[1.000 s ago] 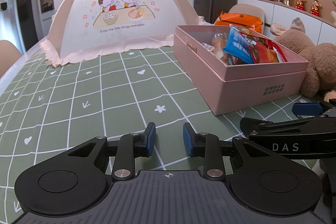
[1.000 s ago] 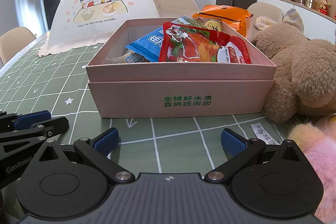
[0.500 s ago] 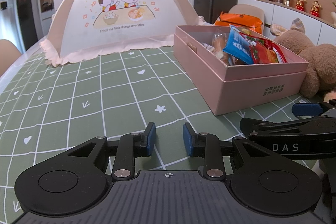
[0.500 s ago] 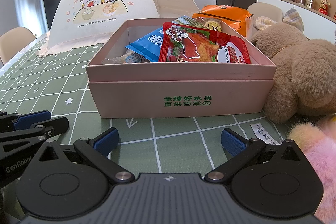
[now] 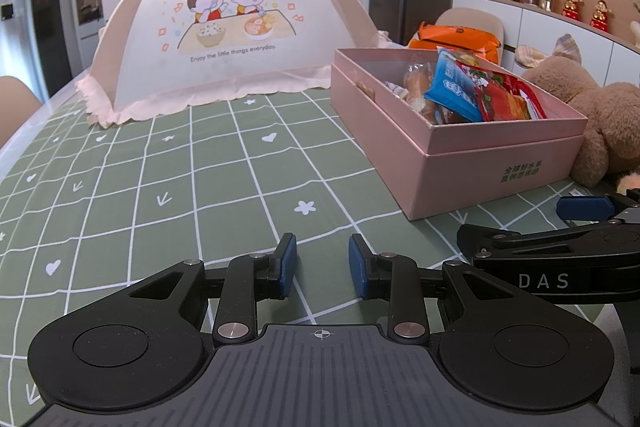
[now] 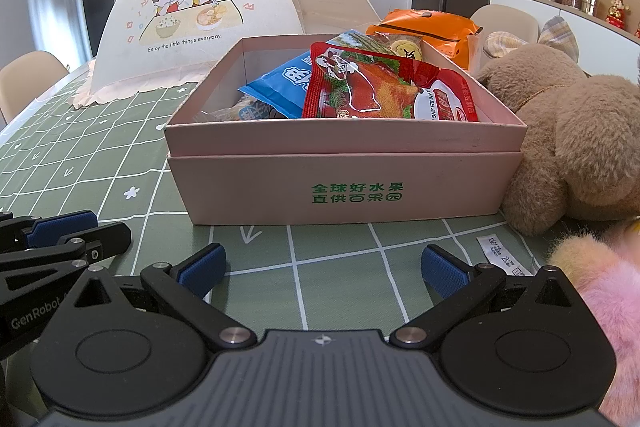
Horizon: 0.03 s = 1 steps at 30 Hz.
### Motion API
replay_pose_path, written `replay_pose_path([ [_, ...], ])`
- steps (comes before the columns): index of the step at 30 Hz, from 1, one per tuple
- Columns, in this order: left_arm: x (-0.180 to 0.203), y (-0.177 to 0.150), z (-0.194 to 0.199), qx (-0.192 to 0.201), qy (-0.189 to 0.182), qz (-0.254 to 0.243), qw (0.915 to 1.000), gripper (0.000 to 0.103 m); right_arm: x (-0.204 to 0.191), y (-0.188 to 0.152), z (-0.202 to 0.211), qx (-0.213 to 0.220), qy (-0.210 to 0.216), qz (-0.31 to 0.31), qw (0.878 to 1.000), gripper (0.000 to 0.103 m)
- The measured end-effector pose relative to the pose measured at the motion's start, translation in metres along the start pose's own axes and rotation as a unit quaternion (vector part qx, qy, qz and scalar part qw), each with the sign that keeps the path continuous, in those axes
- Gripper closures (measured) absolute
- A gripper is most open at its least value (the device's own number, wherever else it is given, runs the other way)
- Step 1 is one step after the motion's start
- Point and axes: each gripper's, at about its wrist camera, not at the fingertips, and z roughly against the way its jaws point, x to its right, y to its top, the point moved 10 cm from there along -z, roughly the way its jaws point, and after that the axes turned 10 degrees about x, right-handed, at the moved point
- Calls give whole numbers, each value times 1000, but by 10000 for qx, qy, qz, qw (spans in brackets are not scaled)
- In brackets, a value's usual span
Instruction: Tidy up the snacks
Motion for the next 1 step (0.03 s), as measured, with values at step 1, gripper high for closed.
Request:
replay_pose_path([
  [1,0,0,0,1,-8,14,10000,70,0,0,0,0,0,0,10000,0],
])
